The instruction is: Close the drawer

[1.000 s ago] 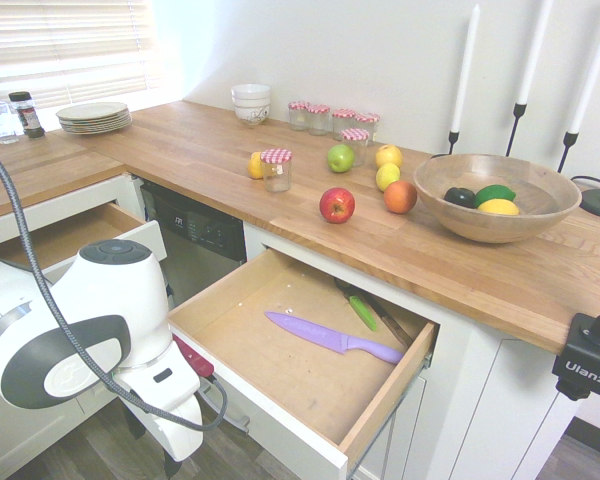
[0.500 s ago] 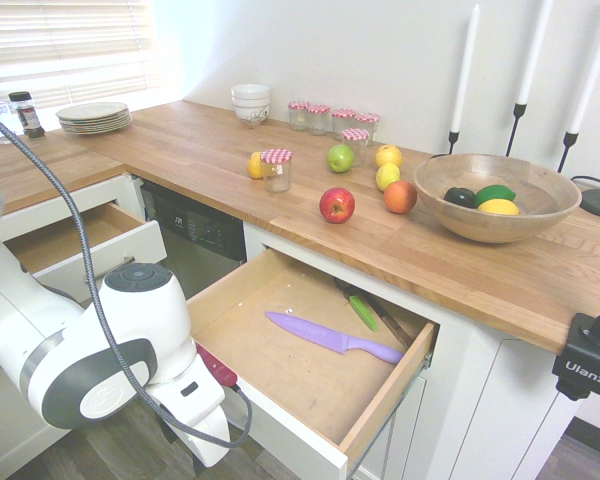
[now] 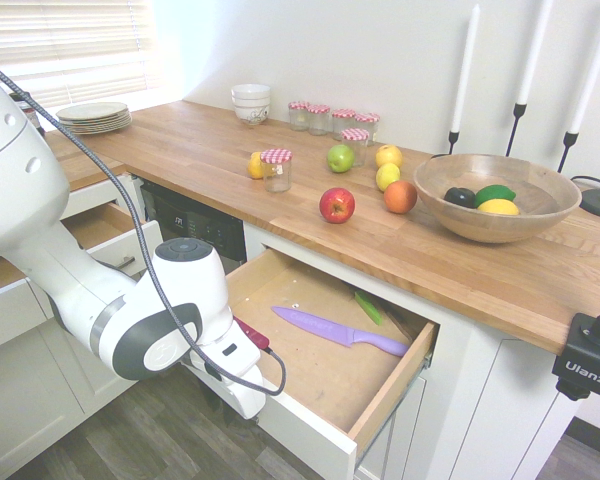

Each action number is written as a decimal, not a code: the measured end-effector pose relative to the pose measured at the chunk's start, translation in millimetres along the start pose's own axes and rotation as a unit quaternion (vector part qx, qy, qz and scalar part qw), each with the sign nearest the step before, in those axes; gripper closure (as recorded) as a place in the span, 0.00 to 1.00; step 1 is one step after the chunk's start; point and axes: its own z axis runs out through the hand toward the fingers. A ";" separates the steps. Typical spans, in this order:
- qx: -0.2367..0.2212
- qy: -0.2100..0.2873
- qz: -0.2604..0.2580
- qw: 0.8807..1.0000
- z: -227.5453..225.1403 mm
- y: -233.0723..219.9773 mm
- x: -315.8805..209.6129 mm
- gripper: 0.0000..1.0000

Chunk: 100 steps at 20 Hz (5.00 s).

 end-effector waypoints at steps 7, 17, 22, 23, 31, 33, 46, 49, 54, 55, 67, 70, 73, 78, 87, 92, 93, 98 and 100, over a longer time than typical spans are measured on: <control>0.001 -0.001 0.022 1.000 -5.4 -19.6 38.2 1.00; 0.016 0.008 0.031 0.999 -8.1 -61.1 78.8 1.00; 0.029 0.019 0.037 0.999 -10.6 -79.7 97.8 1.00; 0.031 0.021 0.037 0.999 -11.0 -83.8 101.7 1.00; 0.049 0.046 0.054 0.996 -4.6 -120.7 124.1 1.00; 0.052 0.051 0.058 0.996 -3.4 -128.4 129.5 1.00; 0.083 0.074 0.067 0.992 -40.7 -156.6 137.5 1.00; 0.087 0.078 0.066 0.991 -55.0 -156.5 135.5 1.00; 0.084 0.078 0.067 0.991 -62.5 -151.7 128.6 1.00; 0.083 0.078 0.066 0.991 -63.9 -150.7 127.4 1.00; 0.037 0.051 0.067 0.996 -49.3 -136.2 114.8 1.00; 0.028 0.043 0.065 0.997 -38.9 -135.7 111.2 1.00; 0.022 0.040 0.064 0.997 -29.9 -136.6 111.7 1.00; 0.027 0.050 0.071 0.996 -8.2 -142.6 130.1 1.00; 0.061 0.076 0.075 0.992 -11.8 -165.8 145.7 1.00; 0.078 0.090 0.081 0.990 -30.4 -179.4 153.0 1.00; 0.079 0.092 0.083 0.989 -32.5 -180.9 154.7 1.00; 0.083 0.103 0.089 0.987 -41.4 -187.6 166.0 1.00; 0.079 0.102 0.089 0.988 -41.9 -190.0 166.9 1.00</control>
